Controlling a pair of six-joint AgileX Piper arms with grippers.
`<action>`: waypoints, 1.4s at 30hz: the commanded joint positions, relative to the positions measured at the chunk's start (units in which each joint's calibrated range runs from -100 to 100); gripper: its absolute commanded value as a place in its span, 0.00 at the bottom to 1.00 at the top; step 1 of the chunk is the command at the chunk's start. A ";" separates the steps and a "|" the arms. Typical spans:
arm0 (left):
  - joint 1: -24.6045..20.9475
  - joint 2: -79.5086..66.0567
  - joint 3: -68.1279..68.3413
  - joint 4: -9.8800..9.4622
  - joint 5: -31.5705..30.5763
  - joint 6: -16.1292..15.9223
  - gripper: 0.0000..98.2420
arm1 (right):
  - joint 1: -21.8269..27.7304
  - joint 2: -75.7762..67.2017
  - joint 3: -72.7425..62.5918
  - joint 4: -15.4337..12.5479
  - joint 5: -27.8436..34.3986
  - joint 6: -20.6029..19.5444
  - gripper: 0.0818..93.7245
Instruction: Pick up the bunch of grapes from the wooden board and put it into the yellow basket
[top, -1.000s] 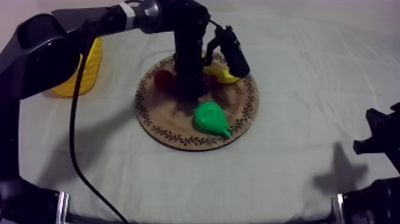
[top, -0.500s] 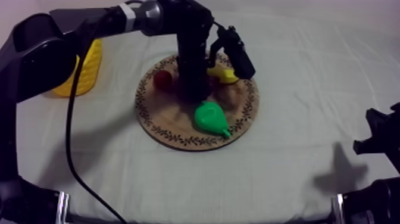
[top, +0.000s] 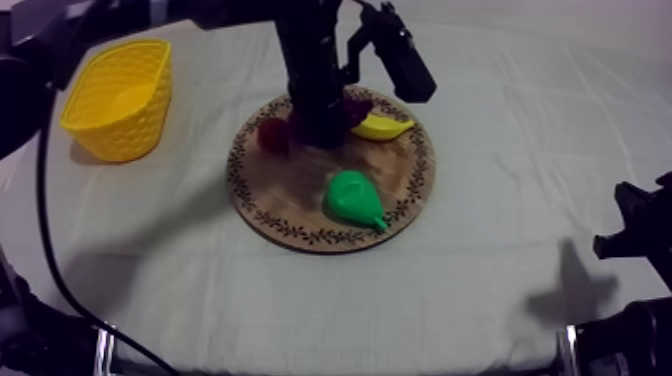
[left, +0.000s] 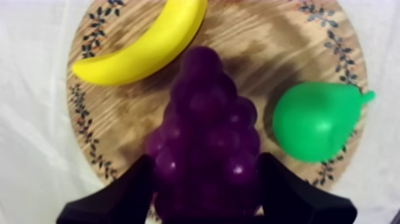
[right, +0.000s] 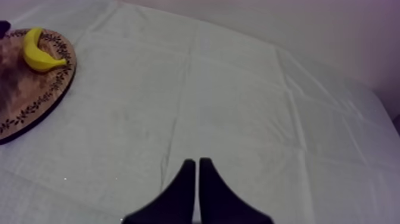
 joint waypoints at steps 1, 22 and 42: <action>0.01 -3.40 0.13 -0.03 0.76 0.07 0.47 | -0.01 0.00 -0.04 0.00 0.00 -0.01 0.00; -4.97 -14.59 0.30 -0.18 4.70 -0.25 0.46 | -0.01 0.00 -0.04 0.00 0.00 -0.01 0.00; -24.52 -16.37 0.90 1.71 4.71 -1.43 0.44 | -0.01 0.00 -0.04 0.00 0.00 -0.01 0.00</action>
